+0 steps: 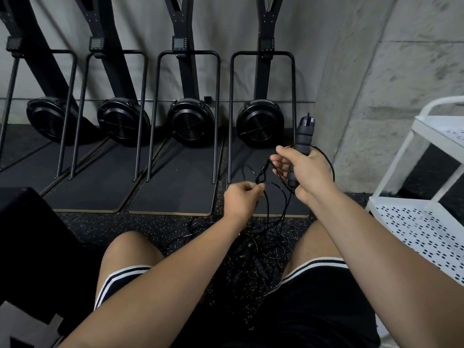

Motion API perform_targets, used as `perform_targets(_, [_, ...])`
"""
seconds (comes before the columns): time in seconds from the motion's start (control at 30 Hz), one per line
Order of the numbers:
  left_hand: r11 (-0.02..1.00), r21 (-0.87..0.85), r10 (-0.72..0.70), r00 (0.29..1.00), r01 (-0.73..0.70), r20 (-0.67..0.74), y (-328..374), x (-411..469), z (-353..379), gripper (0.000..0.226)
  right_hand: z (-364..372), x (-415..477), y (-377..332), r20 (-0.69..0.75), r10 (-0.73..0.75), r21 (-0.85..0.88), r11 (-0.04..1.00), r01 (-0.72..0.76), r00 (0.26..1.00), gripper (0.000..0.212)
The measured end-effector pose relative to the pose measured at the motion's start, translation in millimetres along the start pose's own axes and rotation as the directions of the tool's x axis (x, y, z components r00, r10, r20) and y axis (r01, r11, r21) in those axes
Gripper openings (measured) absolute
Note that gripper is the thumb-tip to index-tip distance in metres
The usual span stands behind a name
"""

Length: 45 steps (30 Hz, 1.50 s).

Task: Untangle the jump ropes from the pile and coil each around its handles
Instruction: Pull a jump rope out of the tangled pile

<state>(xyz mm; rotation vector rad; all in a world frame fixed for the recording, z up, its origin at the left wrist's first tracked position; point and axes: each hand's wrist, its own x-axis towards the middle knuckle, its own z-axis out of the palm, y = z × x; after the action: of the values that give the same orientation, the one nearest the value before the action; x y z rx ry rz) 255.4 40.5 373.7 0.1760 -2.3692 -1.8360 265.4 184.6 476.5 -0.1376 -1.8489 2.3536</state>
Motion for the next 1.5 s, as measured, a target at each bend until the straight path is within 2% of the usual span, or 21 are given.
perform_targets(0.07, [0.991,0.085,0.099,0.995,-0.099,0.012,-2,-2,-7,0.030,-4,5,-3,-0.049,-0.005,0.014,1.000,0.006,0.999,0.014])
perform_targets(0.2, [0.917,0.263,0.260,0.949,-0.301,0.179,-13,-5,-30,0.021,-14,17,-8,-0.118,0.000,0.048,0.999,0.006,0.993,0.010])
perform_targets(0.3, [0.833,0.394,0.299,0.914,-0.390,0.273,-21,-4,-51,0.016,-21,24,-12,-0.152,-0.003,0.062,0.998,0.012,0.988,0.008])
perform_targets(0.43, [0.767,0.488,0.290,0.903,-0.417,0.316,-35,3,-83,0.012,-25,29,-16,-0.158,-0.016,0.061,0.998,0.026,0.987,0.012])
perform_targets(0.63, [0.705,0.620,0.220,0.938,-0.344,0.269,-52,30,-118,0.016,-20,28,-15,-0.164,-0.048,0.032,0.998,0.054,0.985,0.009])
perform_targets(0.83, [0.673,0.716,0.100,0.982,-0.185,0.161,-80,52,-144,0.011,-20,28,-17,-0.188,-0.080,0.003,0.997,0.082,0.979,0.008])
perform_targets(0.97, [0.671,0.735,0.045,0.995,-0.098,0.091,-88,60,-152,0.021,-20,27,-16,-0.200,-0.085,0.000,0.996,0.086,0.976,0.011])
perform_targets(1.1, [0.631,0.775,-0.086,0.996,0.040,0.019,-105,60,-171,0.025,-23,28,-26,-0.235,-0.088,0.040,0.994,0.100,0.968,0.013])
perform_targets(1.2, [0.584,0.804,-0.188,0.982,0.115,-0.004,-120,55,-186,0.025,-27,29,-37,-0.200,-0.093,0.049,0.993,0.105,0.975,0.009])
perform_targets(1.3, [0.613,0.778,-0.178,0.983,0.139,-0.034,-120,54,-182,0.027,-24,26,-39,-0.135,-0.082,0.035,0.996,0.087,0.987,0.010])
perform_targets(1.4, [0.691,0.712,-0.133,0.990,0.125,-0.046,-108,55,-166,0.018,-16,23,-34,-0.089,-0.052,0.028,0.998,0.054,0.995,0.009])
perform_targets(1.5, [0.761,0.642,-0.091,0.995,0.092,-0.035,-86,56,-150,0.021,-8,22,-27,-0.066,-0.034,0.021,0.999,0.036,0.997,0.009])
